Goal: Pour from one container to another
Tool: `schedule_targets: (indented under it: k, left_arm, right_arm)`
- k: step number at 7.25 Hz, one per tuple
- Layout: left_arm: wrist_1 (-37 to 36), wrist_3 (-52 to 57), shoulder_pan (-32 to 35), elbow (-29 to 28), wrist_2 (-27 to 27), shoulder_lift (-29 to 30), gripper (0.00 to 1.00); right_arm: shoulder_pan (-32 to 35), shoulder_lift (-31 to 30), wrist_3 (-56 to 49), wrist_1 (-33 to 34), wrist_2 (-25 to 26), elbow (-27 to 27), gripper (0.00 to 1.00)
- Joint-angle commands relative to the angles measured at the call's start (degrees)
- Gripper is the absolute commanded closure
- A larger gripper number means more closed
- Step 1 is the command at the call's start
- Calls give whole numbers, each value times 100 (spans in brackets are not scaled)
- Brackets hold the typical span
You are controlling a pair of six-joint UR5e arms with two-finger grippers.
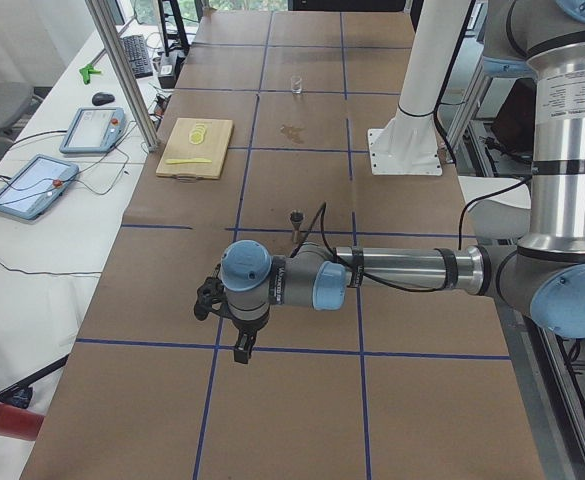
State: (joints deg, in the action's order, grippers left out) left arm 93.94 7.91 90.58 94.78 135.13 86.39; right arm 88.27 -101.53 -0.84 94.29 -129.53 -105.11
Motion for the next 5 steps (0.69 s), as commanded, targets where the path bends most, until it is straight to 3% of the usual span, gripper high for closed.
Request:
schedule_targets:
  k: [1,5]
  left_arm:
    - [-51,52,-22,67,5,-17,0]
    - [274,52,-22,23,-4,-25,0]
  right_arm:
    - [-3,-7,-4,-24,-37,8,0]
    - [-3,-7,-13,-16,-46,-1,0]
